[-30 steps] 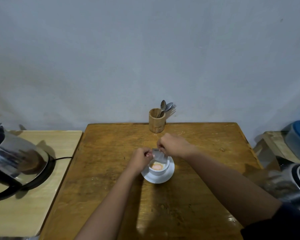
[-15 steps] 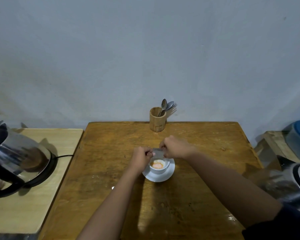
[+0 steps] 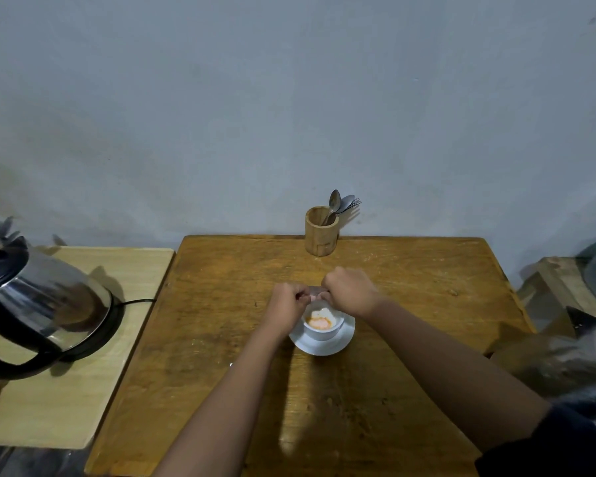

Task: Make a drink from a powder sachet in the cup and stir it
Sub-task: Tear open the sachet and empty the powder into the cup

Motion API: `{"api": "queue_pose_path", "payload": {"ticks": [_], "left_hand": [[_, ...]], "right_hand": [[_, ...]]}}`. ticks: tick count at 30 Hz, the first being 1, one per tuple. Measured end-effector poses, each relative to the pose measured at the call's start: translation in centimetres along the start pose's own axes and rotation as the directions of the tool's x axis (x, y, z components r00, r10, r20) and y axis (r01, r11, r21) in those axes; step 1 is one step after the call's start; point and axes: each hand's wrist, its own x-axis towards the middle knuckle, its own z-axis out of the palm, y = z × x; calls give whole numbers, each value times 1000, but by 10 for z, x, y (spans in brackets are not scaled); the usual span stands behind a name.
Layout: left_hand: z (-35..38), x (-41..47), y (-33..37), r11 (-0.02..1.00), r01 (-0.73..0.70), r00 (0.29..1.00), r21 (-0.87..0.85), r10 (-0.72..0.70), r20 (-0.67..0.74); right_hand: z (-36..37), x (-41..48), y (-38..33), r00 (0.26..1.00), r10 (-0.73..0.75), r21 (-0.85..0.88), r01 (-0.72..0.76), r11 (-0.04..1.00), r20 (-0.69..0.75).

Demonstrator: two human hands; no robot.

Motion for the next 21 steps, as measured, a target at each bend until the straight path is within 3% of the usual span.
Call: {"api": "queue_pose_path", "payload": {"ticks": [10, 21], "left_hand": [[-2, 0, 3, 1000, 4, 1000, 30, -4, 17], [-4, -1, -2, 999, -10, 999, 37, 8, 32]], "right_hand": [[0, 1, 2, 999, 24, 107, -28, 994, 34], [-2, -2, -3, 999, 2, 69, -5, 998, 34]]}}
